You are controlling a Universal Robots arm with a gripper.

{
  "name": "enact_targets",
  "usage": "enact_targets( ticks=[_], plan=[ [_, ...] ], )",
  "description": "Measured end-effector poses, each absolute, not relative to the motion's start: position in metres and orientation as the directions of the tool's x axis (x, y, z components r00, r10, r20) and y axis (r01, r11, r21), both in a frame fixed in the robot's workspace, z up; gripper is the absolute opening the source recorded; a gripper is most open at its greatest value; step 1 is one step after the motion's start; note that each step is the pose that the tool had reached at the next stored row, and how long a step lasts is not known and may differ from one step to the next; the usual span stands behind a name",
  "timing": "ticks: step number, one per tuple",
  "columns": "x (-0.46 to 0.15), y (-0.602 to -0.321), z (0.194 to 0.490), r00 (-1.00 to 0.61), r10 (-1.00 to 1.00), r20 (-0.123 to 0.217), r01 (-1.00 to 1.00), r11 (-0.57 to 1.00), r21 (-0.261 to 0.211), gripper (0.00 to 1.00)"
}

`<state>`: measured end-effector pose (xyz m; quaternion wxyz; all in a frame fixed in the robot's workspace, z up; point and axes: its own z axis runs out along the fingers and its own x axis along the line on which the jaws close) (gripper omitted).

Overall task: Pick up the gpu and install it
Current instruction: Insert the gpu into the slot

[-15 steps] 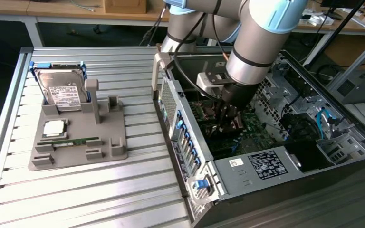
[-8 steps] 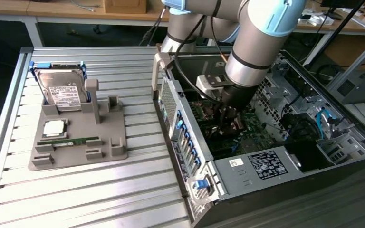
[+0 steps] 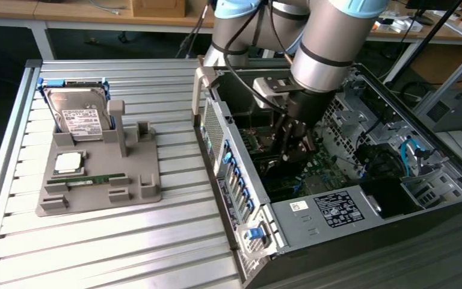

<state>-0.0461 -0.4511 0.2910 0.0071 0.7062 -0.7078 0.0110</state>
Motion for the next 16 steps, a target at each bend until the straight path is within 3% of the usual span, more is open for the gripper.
enact_targets(
  ticks=[5,6,8,10,11,16],
  plan=[
    [-0.046,-0.450,0.304,-0.002,-0.999,0.033,-1.000,0.002,-0.006,0.39],
    [-0.046,-0.450,0.304,-0.002,-0.999,0.033,-1.000,0.002,-0.006,0.32],
    [-0.045,-0.450,0.304,-0.002,-0.999,0.033,-1.000,0.001,-0.006,0.32],
    [-0.039,-0.450,0.304,0.003,-0.999,0.033,-1.000,-0.003,0.000,0.14],
    [-0.033,-0.450,0.304,0.006,-0.999,0.033,-1.000,-0.006,0.003,0.11],
    [-0.011,-0.450,0.303,0.011,-0.999,0.033,-1.000,-0.011,0.016,0.11]
  ],
)
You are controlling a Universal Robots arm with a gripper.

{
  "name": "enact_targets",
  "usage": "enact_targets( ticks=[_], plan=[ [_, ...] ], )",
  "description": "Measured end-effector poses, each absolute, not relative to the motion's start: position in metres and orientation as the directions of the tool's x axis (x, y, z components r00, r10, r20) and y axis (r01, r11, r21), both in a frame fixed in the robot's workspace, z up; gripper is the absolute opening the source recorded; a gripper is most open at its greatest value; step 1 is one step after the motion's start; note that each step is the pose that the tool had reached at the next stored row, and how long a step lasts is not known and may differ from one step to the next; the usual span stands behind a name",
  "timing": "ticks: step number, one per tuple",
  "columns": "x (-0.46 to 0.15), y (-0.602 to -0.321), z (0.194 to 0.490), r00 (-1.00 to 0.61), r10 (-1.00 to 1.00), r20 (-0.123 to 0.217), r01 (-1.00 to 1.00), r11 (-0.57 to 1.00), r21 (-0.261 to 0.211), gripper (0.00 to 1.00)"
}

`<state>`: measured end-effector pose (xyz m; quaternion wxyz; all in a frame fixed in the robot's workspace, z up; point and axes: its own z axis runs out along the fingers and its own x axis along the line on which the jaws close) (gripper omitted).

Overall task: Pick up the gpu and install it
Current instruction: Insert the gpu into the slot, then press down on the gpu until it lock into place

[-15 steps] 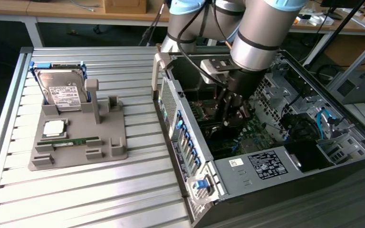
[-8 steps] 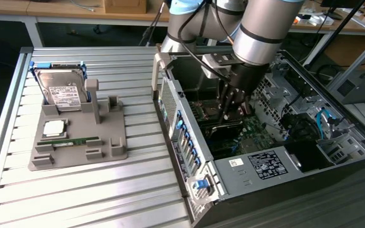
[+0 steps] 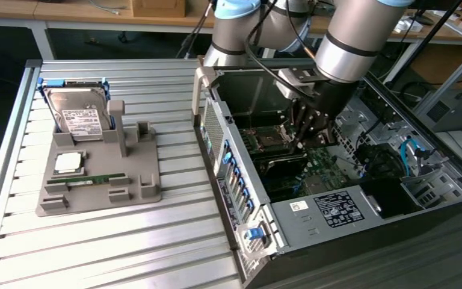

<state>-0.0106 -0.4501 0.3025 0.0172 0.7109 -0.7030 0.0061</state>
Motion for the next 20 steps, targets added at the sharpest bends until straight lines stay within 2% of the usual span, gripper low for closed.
enact_targets(
  ticks=[9,20],
  plan=[
    [0.028,-0.450,0.301,0.012,-0.999,0.032,-0.999,-0.011,0.034,0.11],
    [0.019,-0.450,0.300,0.012,-0.999,0.032,-0.999,-0.011,0.034,0.11]
  ],
)
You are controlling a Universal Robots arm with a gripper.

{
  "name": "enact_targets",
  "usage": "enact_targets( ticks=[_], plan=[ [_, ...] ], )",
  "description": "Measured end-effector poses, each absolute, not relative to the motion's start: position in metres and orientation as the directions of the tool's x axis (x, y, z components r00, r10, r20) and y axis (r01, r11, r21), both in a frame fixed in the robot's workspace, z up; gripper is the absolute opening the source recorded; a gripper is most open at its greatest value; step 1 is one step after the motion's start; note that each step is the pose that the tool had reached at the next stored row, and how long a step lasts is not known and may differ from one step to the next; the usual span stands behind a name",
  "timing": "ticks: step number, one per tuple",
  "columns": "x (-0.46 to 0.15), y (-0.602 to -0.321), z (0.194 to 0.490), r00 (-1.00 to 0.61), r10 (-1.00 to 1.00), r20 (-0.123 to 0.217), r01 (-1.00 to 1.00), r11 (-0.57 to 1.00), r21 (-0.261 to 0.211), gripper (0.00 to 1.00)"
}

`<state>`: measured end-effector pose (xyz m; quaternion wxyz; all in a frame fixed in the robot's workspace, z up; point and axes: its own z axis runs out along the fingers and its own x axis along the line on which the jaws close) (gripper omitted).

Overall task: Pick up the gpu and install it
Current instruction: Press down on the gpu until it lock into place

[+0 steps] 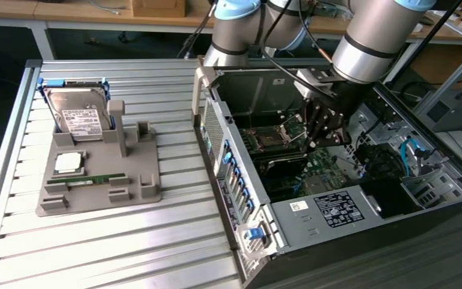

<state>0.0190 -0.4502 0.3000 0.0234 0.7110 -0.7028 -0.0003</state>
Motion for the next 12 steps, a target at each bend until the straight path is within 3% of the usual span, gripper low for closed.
enact_targets(
  ticks=[12],
  plan=[
    [-0.040,-0.446,0.292,0.012,-0.999,0.032,-0.999,-0.011,0.031,0.11]
  ],
)
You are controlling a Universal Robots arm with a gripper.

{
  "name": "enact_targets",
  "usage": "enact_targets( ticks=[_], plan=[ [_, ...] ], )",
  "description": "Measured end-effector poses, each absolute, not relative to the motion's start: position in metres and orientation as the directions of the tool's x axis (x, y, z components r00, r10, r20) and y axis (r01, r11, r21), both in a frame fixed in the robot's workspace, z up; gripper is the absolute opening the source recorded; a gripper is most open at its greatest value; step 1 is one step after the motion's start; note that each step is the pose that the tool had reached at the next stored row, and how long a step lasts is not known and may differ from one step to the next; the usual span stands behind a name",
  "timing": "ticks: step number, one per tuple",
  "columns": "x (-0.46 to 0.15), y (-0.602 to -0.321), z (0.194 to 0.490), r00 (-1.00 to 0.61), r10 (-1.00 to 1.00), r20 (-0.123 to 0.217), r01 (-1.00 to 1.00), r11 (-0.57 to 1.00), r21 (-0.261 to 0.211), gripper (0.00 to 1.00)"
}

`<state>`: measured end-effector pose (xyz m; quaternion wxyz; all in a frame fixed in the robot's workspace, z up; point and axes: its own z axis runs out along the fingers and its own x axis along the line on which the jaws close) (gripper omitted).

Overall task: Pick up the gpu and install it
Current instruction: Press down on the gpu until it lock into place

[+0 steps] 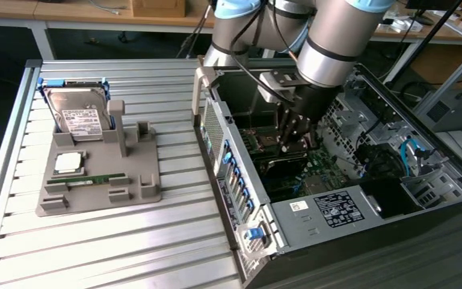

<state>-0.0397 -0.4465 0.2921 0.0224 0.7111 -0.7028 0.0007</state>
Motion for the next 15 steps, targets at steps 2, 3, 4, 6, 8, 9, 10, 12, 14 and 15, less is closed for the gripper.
enact_targets(
  ticks=[2,3,4,6,8,9,10,12,14,15],
  plan=[
    [-0.047,-0.445,0.289,0.012,-0.999,0.032,-0.999,-0.011,0.031,0.11],
    [-0.050,-0.445,0.288,0.012,-0.999,0.032,-0.999,-0.011,0.031,0.11],
    [-0.055,-0.445,0.286,0.012,-0.999,0.033,-0.999,-0.011,0.031,0.11],
    [-0.060,-0.445,0.283,0.012,-0.999,0.033,-0.999,-0.011,0.031,0.11],
    [-0.062,-0.445,0.282,0.012,-0.999,0.033,-0.999,-0.011,0.031,0.11],
    [-0.063,-0.445,0.281,0.012,-0.999,0.033,-0.999,-0.011,0.031,0.11],
    [-0.063,-0.445,0.280,0.012,-0.999,0.033,-0.999,-0.011,0.031,0.11],
    [-0.066,-0.445,0.279,0.012,-0.999,0.033,-0.999,-0.011,0.031,0.11],
    [-0.067,-0.445,0.278,0.012,-0.999,0.033,-0.999,-0.011,0.031,0.11],
    [-0.068,-0.445,0.277,0.012,-0.999,0.033,-0.999,-0.011,0.031,0.11]
  ],
)
